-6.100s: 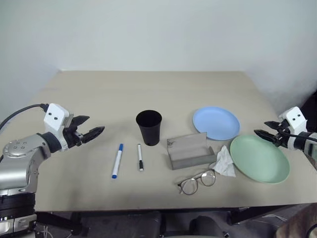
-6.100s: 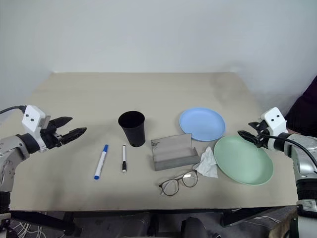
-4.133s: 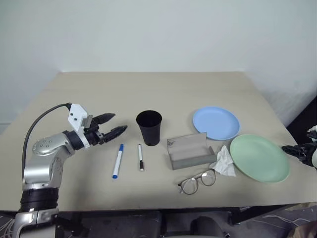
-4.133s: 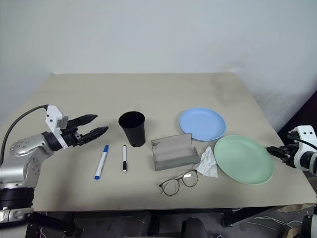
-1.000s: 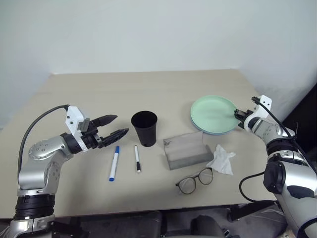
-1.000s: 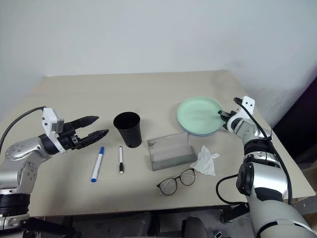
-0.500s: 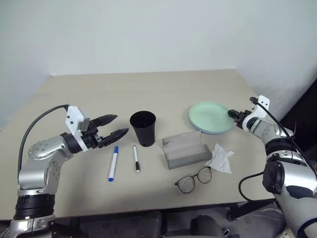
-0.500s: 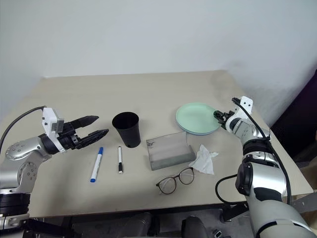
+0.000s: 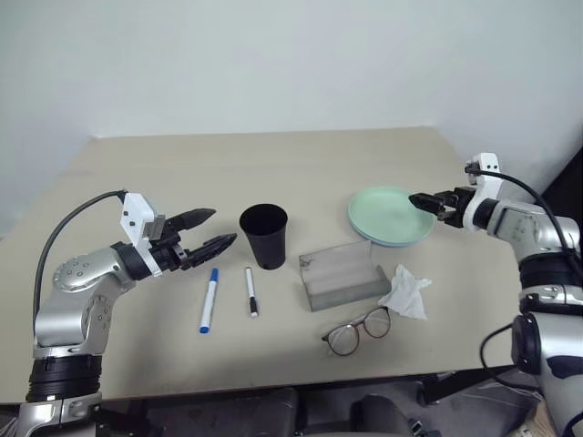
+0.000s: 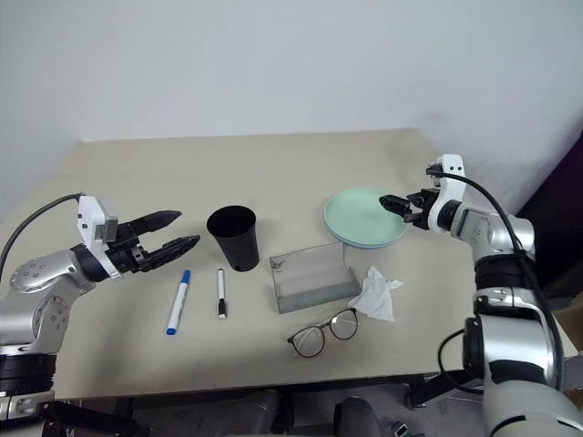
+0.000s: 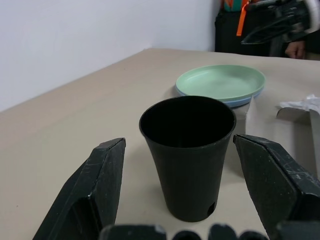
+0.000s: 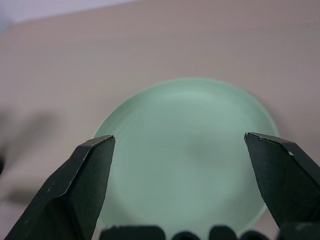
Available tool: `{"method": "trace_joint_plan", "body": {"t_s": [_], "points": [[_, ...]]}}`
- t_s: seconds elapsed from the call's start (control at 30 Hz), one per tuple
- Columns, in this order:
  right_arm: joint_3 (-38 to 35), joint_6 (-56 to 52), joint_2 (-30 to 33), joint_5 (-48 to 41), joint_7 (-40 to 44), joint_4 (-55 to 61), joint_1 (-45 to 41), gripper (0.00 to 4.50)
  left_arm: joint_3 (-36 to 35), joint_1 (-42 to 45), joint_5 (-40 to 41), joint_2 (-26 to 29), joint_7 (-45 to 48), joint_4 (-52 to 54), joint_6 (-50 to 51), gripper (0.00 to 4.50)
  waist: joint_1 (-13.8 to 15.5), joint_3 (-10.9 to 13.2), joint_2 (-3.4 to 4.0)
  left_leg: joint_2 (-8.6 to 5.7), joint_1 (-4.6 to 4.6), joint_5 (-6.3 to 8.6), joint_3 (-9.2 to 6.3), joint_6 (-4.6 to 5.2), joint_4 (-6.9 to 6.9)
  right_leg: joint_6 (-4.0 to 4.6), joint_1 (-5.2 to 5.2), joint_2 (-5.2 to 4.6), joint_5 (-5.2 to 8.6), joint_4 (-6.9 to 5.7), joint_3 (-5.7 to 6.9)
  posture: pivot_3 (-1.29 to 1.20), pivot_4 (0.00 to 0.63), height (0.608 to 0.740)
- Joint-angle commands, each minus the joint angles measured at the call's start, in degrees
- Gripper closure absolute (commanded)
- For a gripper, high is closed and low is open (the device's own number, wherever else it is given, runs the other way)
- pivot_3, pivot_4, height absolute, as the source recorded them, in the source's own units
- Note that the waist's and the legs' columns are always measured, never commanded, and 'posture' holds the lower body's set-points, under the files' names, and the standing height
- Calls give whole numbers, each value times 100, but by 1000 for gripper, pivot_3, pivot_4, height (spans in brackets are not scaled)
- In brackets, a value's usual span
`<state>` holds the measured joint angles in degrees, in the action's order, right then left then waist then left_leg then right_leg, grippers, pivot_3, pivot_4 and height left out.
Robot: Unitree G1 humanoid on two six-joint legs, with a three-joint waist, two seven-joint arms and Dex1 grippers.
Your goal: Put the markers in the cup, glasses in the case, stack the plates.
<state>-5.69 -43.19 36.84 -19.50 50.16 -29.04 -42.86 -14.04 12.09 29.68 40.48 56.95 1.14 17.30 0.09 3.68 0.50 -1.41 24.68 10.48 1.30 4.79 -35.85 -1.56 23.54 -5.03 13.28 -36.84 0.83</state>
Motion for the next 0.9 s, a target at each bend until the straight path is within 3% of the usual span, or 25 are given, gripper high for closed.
{"method": "trace_joint_plan", "body": {"t_s": [0.03,0.33,0.63,0.9], "points": [[202,-195,473,-247,795,1138,325,15,-66,21,-34,35,-45,119,-81,845,3,0,0,0,1,0,0,0,0,0,0,-1,0,1,-3,0,0,736],[980,801,1315,224,1784,2159,1557,15,-25,-136,-71,16,-71,204,-73,845,5,-1,-4,8,1,1,0,-1,0,1,2,-21,1,3,11,0,0,736],[1413,1354,1265,684,1736,2396,1875,15,22,-164,-69,-5,-86,249,-63,845,27,0,-7,7,2,1,2,-1,-6,-2,-1,-101,-7,3,122,0,0,736],[1637,1565,1277,895,1787,2557,2114,15,42,-176,-68,1,-99,269,-53,845,42,1,-12,9,2,1,1,-2,-8,-2,-5,-107,-8,6,152,0,0,736]]}}
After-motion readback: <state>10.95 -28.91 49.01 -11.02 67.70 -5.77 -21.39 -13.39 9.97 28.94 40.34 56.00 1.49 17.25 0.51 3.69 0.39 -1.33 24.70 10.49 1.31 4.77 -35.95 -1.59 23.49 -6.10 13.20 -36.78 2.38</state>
